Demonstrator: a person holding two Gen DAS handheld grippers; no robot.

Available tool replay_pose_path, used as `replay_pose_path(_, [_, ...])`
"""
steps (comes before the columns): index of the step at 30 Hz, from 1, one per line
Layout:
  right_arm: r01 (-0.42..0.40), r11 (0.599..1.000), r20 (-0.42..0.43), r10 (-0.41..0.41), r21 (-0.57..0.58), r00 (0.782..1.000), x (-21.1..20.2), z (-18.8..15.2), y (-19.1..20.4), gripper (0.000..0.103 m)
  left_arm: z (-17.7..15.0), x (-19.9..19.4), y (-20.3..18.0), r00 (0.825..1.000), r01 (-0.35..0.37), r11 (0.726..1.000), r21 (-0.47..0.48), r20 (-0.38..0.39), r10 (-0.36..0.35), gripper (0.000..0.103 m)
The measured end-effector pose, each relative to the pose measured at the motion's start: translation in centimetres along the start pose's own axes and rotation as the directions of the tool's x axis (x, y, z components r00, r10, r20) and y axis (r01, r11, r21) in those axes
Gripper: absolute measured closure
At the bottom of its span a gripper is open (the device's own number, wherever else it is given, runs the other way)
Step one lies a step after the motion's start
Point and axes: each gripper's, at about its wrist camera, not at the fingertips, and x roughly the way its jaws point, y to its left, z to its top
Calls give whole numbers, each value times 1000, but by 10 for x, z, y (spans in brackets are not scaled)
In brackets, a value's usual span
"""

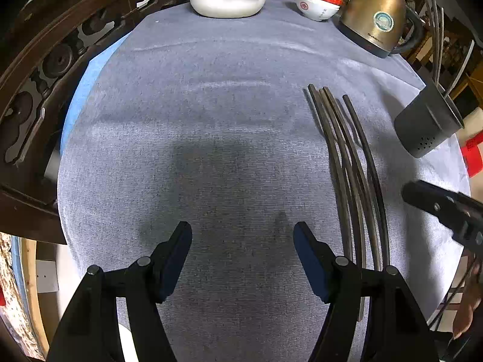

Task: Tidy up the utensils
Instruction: 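Close the right gripper on a dark chopstick while the left gripper grasps another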

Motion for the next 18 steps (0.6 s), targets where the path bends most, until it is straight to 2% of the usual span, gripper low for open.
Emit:
replay_pose_path(7, [13, 1000, -72, -14, -16, 997, 26, 17, 9, 66, 2, -1, 5, 1000, 19, 1000, -17, 5, -19, 33])
replay_pose_path(12, [22, 1000, -122, -22, -2, 992, 44, 20, 9, 81, 3, -2, 11, 999, 34, 999, -31, 2, -34, 33])
replay_pose_path(15, [22, 1000, -135, -24, -13, 991, 44, 20, 11, 95, 2, -1, 15, 999, 41, 999, -32, 0, -41, 33])
replay_pose_path(18, [41, 999, -137, -43, -15, 990, 40, 16, 8, 96, 3, 1, 12, 999, 47, 998, -29, -14, -48, 33])
